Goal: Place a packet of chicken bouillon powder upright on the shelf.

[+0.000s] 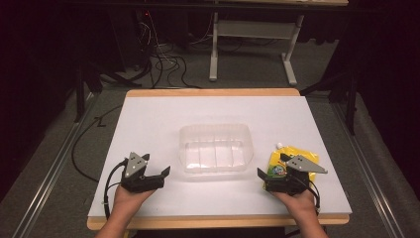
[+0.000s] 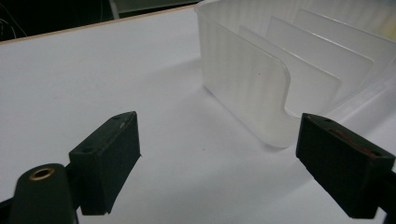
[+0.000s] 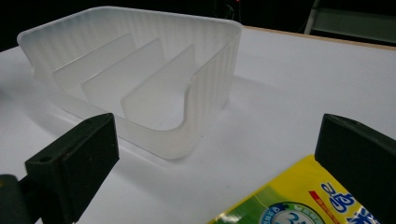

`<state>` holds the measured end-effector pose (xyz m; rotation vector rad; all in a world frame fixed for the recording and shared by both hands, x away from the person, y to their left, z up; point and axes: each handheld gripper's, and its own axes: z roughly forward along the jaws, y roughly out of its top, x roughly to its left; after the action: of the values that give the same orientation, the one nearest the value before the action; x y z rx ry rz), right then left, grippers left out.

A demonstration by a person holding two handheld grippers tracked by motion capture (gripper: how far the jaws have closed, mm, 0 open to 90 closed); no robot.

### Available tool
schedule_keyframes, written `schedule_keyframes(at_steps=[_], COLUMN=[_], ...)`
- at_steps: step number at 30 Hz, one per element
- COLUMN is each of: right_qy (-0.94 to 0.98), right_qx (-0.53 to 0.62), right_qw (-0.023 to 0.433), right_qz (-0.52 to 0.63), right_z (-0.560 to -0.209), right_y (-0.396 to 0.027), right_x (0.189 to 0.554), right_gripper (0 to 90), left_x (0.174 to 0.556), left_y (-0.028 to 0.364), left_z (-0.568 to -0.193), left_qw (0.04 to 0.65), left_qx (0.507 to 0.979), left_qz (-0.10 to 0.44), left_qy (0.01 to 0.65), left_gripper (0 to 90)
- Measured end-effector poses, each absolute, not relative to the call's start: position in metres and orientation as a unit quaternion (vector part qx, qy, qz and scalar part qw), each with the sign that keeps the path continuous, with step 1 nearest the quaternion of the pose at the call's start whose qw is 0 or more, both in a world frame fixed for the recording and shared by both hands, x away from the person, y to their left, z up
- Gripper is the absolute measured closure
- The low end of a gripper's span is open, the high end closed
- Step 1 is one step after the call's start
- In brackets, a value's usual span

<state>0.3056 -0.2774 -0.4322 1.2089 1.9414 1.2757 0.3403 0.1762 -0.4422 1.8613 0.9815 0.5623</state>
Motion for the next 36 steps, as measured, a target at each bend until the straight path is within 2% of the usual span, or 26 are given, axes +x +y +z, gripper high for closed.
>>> schedule_keyframes(at_steps=[16, 20, 21, 22, 24, 26, 27, 28, 30, 32, 34, 36], right_qy=[0.712, 0.710, 0.709, 0.707, 0.703, 0.687, 0.687, 0.677, 0.669, 0.666, 0.661, 0.660], right_qx=[0.446, 0.452, 0.454, 0.458, 0.465, 0.489, 0.489, 0.508, 0.525, 0.533, 0.555, 0.561], right_qw=[0.274, 0.279, 0.283, 0.292, 0.295, 0.297, 0.297, 0.298, 0.297, 0.296, 0.297, 0.297], right_qz=[0.468, 0.463, 0.459, 0.453, 0.451, 0.447, 0.447, 0.442, 0.434, 0.430, 0.408, 0.401], right_z=[-0.429, -0.428, -0.428, -0.429, -0.429, -0.431, -0.431, -0.433, -0.436, -0.437, -0.442, -0.444], right_y=[-0.296, -0.304, -0.308, -0.316, -0.320, -0.336, -0.336, -0.346, -0.356, -0.358, -0.369, -0.373], right_x=[0.297, 0.292, 0.290, 0.285, 0.283, 0.277, 0.277, 0.271, 0.266, 0.263, 0.255, 0.253], right_gripper=[0.5, 6.3, 9.0, 16.5, 17.3, 28.9, 28.9, 35.2, 42.5, 44.8, 53.3, 55.3], left_x=[0.341, 0.343, 0.343, 0.344, 0.345, 0.347, 0.349, 0.352, 0.355, 0.357, 0.363, 0.365], left_y=[0.177, 0.176, 0.175, 0.174, 0.173, 0.172, 0.172, 0.170, 0.168, 0.167, 0.164, 0.163], left_z=[-0.441, -0.441, -0.441, -0.442, -0.442, -0.442, -0.442, -0.441, -0.440, -0.439, -0.438, -0.438], left_qw=[0.474, 0.471, 0.469, 0.470, 0.471, 0.470, 0.469, 0.472, 0.474, 0.476, 0.481, 0.484], left_qx=[0.744, 0.746, 0.748, 0.749, 0.749, 0.750, 0.751, 0.748, 0.746, 0.744, 0.741, 0.738], left_qz=[0.224, 0.226, 0.226, 0.226, 0.225, 0.226, 0.225, 0.222, 0.225, 0.226, 0.223, 0.222], left_qy=[0.415, 0.413, 0.411, 0.409, 0.408, 0.407, 0.408, 0.410, 0.410, 0.410, 0.413, 0.413], left_gripper=[15.2, 15.5, 15.6, 15.7, 15.9, 15.9, 15.9, 16.0, 16.1, 16.3, 16.3, 16.4])
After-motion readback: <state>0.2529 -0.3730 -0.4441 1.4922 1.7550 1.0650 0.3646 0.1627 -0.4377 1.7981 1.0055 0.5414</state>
